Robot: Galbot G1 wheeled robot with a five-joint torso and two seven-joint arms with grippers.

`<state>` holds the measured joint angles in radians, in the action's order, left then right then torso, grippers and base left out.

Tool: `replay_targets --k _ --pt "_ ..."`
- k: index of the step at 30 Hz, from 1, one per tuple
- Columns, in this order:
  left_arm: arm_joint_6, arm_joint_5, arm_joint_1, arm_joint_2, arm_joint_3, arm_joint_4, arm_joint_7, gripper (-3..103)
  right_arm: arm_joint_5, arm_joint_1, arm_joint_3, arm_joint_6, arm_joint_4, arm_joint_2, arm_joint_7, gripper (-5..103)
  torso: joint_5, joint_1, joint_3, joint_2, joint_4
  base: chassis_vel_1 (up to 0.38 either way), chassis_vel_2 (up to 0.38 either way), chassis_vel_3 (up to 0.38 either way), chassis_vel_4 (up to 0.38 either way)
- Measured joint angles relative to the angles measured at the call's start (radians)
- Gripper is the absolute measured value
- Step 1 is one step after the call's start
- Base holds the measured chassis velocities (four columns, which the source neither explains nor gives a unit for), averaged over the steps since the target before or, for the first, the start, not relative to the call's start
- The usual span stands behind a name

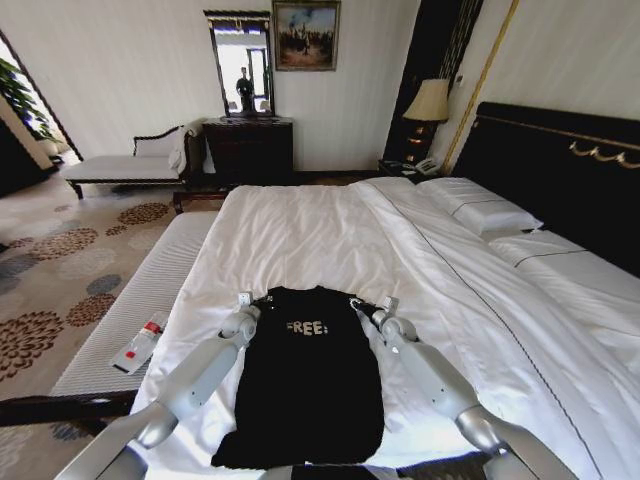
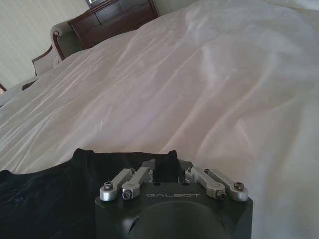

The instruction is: Fold the clothes on the bed.

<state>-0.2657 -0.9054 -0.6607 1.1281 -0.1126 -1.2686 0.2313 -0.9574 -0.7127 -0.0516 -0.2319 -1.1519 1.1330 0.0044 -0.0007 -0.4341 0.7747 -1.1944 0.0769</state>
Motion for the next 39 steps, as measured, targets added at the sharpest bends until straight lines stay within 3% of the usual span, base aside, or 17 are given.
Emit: replay_targets --k 9,16,27,30,33,39 --pt "0.0 -0.001 0.002 0.007 0.005 0.016 -0.001 2 0.004 0.001 0.004 -0.002 -0.005 -0.002 0.001 1 0.0 0.0 0.0 0.0 0.0002 0.0 0.0 0.0 0.0" --pt "0.0 -0.001 -0.003 0.003 0.011 0.004 -0.001 2 0.005 -0.01 0.007 -0.002 -0.028 -0.006 0.004 0 0.0001 0.0 0.0 0.0 0.0001 0.0 0.0 0.0 0.0" --pt "0.0 -0.09 0.062 -0.035 0.061 -0.083 0.035 2 -0.031 0.049 0.001 -0.002 -0.263 -0.108 0.101 0 -0.0001 0.0 0.0 0.0 0.0 0.0 0.0 0.0 0.0" --pt "-0.007 -0.168 0.124 -0.046 0.08 -0.121 0.051 2 -0.031 0.094 0.002 -0.002 -0.306 -0.131 0.125 0 0.0 0.0 0.0 0.0 0.0 0.0 0.0 0.0 0.0" --pt "-0.008 -0.197 0.179 -0.05 0.08 -0.124 0.055 2 -0.016 0.124 0.002 -0.001 -0.311 -0.141 0.128 0 -0.0001 0.0 0.0 0.0 0.0 0.0 0.0 0.0 0.0" --pt "0.0 -0.25 0.371 -0.055 0.026 -0.051 0.041 2 -0.022 0.208 0.018 0.001 -0.298 -0.154 0.139 0 0.0002 0.0 0.0 0.0 0.0001 0.0 0.0 0.0 0.0"
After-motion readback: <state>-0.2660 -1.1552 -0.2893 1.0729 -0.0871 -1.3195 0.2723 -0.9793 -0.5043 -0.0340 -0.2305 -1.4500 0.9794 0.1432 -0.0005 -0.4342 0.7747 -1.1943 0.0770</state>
